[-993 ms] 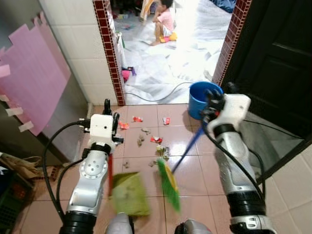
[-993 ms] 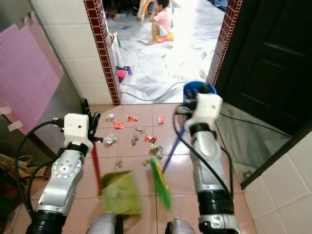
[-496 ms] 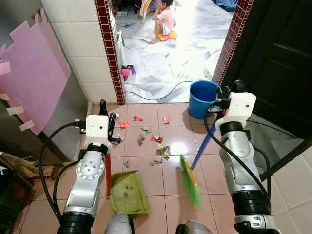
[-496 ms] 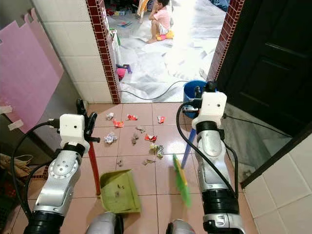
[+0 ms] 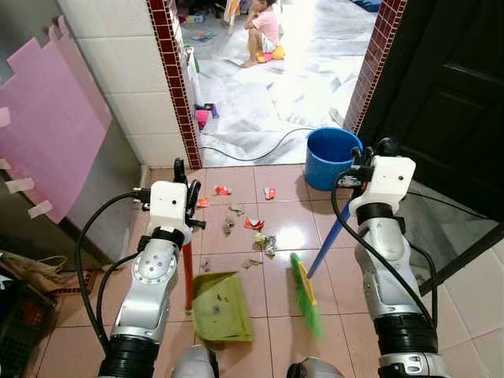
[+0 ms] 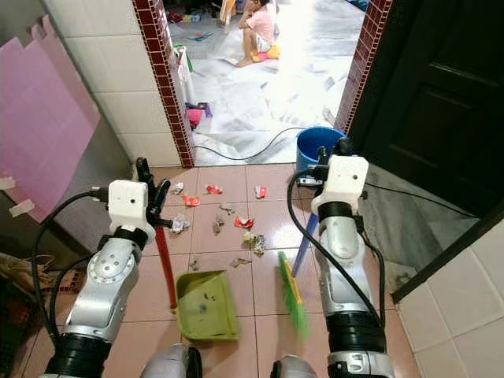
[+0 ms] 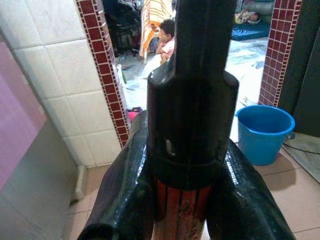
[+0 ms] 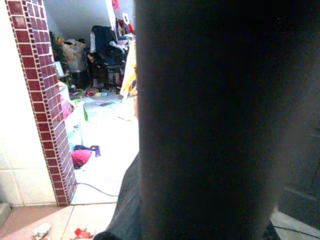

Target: Sweep floor

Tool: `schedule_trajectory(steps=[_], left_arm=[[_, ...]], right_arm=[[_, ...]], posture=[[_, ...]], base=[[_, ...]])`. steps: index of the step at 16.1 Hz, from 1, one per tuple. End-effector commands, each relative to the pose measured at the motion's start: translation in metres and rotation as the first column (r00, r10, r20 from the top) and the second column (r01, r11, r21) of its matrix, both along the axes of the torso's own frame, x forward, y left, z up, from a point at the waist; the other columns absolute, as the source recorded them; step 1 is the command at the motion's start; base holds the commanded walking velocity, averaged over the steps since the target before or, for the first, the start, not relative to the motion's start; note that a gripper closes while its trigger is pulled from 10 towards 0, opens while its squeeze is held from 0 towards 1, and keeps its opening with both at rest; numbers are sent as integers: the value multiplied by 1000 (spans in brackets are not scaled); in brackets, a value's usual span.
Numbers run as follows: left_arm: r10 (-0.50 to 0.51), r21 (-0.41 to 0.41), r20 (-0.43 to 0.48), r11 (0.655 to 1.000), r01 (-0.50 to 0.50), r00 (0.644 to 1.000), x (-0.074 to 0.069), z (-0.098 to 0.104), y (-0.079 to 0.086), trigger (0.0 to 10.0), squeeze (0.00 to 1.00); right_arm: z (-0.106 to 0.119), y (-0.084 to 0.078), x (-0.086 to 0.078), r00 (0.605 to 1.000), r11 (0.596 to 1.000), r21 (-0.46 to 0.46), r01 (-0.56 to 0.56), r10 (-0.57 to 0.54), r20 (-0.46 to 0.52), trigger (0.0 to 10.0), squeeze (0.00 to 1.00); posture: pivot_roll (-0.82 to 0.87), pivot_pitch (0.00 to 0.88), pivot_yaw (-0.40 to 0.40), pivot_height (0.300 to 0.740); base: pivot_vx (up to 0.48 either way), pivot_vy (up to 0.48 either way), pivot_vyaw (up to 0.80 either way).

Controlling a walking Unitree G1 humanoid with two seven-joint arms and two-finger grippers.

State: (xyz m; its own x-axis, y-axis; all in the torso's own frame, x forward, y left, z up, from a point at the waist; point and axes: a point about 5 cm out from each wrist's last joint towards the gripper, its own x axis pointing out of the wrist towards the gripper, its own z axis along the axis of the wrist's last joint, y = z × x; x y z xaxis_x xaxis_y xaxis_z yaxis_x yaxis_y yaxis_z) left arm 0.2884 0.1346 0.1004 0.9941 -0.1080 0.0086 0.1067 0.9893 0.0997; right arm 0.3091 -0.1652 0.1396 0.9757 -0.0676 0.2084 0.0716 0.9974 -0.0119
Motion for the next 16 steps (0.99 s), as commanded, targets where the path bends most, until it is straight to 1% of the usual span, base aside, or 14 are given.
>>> schedule_trajectory(steps=[1, 2, 3, 5, 7, 9, 10, 11, 13, 14, 16], left_arm=[[4, 4, 42, 1000, -4, 999, 5, 11, 2, 10000, 0], [11, -3, 42, 1000, -11, 999, 5, 11, 3, 10000, 0], [16, -7, 45, 1000, -15, 999, 5, 12, 4, 10000, 0], [24, -19, 49, 1000, -23, 998, 7, 14, 6, 10000, 0], [20, -7, 67, 1000, -20, 998, 11, 19, 6, 10000, 0], [16, -1, 80, 1000, -15, 997, 14, 24, 6, 10000, 0], [25, -4, 75, 1000, -25, 997, 14, 24, 9, 10000, 0], [41, -8, 62, 999, -40, 997, 13, 21, 12, 10000, 0], [53, -7, 41, 999, -53, 998, 10, 15, 17, 10000, 0], [49, -11, 35, 999, -49, 998, 9, 14, 17, 10000, 0], [37, -12, 28, 999, -36, 999, 8, 12, 14, 10000, 0]], right_arm=[[10, 3, 4, 999, 999, 28, -18, 17, 41, 10000, 0], [10, 5, 5, 999, 999, 29, -25, 24, 38, 10000, 0], [10, 8, 6, 999, 999, 24, -35, 34, 37, 10000, 0], [12, 12, 8, 997, 998, 21, -60, 59, 42, 10000, 0], [14, 21, 12, 994, 996, 14, -91, 90, 54, 10000, 0], [15, 24, 12, 994, 996, 1, -93, 93, 56, 10000, 0], [14, 25, 12, 993, 994, 6, -105, 105, 52, 10000, 0], [14, 27, 11, 992, 993, -15, -114, 115, 55, 10000, 0], [12, 25, 10, 996, 996, -43, -77, 79, 41, 10000, 0], [11, 25, 9, 996, 995, -63, -74, 77, 35, 10000, 0], [9, 24, 8, 998, 996, -74, -56, 58, 27, 10000, 0]], posture=[[-19, 0, 64, 740], [-10, 0, 41, 740], [-9, 0, 39, 740], [1, 0, 30, 740], [11, 0, 19, 740], [16, 0, 13, 740], [12, 0, 21, 740], [5, 0, 30, 740], [-1, 0, 40, 740], [-2, 0, 44, 740], [-2, 0, 45, 740]], base=[[0, 0, 0], [0, 0, 0], [0, 296, 0], [0, 480, 0], [0, 480, 0], [0, 480, 0], [0, 480, 0], [0, 480, 0], [0, 480, 0], [0, 480, 0], [0, 480, 0]])
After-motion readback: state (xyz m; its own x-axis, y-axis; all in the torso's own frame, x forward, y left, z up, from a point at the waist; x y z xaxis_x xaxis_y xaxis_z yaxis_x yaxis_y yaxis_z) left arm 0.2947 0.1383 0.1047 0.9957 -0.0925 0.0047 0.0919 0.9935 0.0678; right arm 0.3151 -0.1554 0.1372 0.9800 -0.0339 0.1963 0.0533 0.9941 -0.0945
